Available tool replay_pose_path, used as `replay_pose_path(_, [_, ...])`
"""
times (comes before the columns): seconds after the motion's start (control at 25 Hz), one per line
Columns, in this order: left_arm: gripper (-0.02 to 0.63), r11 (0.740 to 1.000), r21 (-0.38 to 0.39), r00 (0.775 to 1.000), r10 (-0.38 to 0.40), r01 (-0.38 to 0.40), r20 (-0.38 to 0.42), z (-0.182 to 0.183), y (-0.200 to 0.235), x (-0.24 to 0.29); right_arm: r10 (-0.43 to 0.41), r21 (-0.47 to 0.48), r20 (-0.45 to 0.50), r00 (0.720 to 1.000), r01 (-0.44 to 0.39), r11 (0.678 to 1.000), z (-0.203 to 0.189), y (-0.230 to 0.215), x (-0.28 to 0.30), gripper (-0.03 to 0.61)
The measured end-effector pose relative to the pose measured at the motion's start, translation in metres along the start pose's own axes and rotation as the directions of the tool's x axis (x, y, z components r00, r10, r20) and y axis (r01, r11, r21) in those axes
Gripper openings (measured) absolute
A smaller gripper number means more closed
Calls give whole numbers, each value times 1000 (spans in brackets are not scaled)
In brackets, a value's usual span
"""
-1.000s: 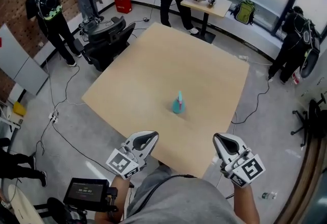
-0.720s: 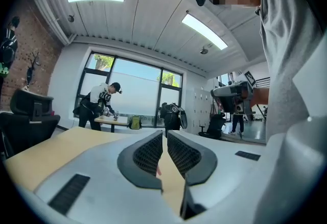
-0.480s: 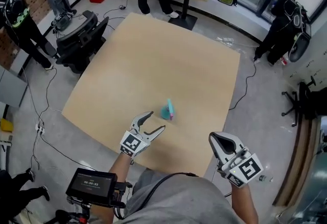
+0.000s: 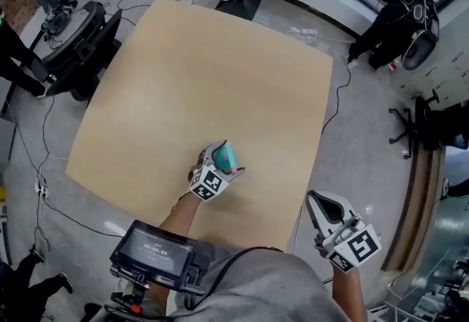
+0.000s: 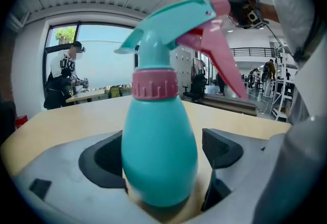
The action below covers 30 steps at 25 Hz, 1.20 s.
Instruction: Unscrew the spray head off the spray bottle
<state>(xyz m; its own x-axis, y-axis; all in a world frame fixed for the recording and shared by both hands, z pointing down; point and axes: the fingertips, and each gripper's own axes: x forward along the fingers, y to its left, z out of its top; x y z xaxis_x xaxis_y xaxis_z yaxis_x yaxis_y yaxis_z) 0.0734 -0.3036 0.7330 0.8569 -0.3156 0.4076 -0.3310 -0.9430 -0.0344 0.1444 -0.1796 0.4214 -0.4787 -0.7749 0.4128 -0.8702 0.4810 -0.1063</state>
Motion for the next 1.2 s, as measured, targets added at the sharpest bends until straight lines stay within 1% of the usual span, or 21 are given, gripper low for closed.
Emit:
replay_pose_path(0.08, [438, 1000, -3, 1000, -2, 2, 1, -2, 1, 8, 0, 7, -19, 1000, 0, 1000, -3, 0, 8, 6])
replay_pose_path(0.12, [407, 1000, -9, 1000, -1, 1, 3, -3, 2, 10, 5, 7, -27, 1000, -4, 1000, -5, 1, 13, 6])
replay_pose_path(0.32, [397, 999, -37, 1000, -5, 4, -14, -7, 3, 9, 39, 9, -42, 998, -39, 999, -6, 8, 39, 6])
replay_pose_path(0.4, [396, 999, -46, 1000, -6, 5, -20, -1, 1, 4, 54, 8, -45, 998, -54, 999, -6, 10, 45, 6])
replay_pose_path(0.48, [396, 999, -43, 1000, -2, 2, -20, 12, -3, -4, 76, 13, -46, 996, -76, 997, -5, 12, 49, 6])
replay_pose_path(0.56, [396, 1000, -15, 1000, 8, -8, -22, 32, -10, -16, 116, 19, -43, 992, -115, 993, -2, 16, 51, 6])
replay_pose_path(0.72, [394, 995, 86, 998, 54, -50, -45, 73, -30, -46, 192, 20, -33, 981, -192, 981, 10, 29, 52, 12])
replay_pose_path(0.76, [394, 991, 110, 995, 77, -70, -56, 80, -36, -55, 210, 29, -31, 977, -209, 978, 12, 34, 52, 40])
replay_pose_path(0.8, [394, 986, 134, 992, 105, -95, -67, 87, -40, -64, 231, 42, -28, 973, -229, 972, 14, 39, 52, 141])
replay_pose_path(0.84, [394, 980, 158, 988, 136, -123, -77, 93, -42, -72, 255, 55, -22, 967, -254, 966, 17, 44, 53, 227])
replay_pose_path(0.88, [394, 972, 180, 982, 170, -152, -88, 99, -43, -79, 282, 65, -15, 959, -280, 958, 20, 49, 54, 250])
replay_pose_path(0.96, [394, 952, 224, 965, 237, -209, -108, 108, -45, -92, 333, 84, -10, 943, -331, 940, 25, 62, 56, 273])
replay_pose_path(1.04, [394, 928, 267, 945, 300, -258, -128, 120, -55, -103, 367, 107, -42, 929, -362, 926, 26, 74, 52, 281])
replay_pose_path(1.12, [394, 906, 301, 926, 350, -297, -141, 143, -74, -113, 376, 106, -128, 918, -364, 925, 22, 82, 40, 281])
replay_pose_path(1.2, [394, 887, 329, 911, 387, -324, -144, 166, -92, -123, 365, 51, -237, 900, -364, 930, 14, 89, 27, 281])
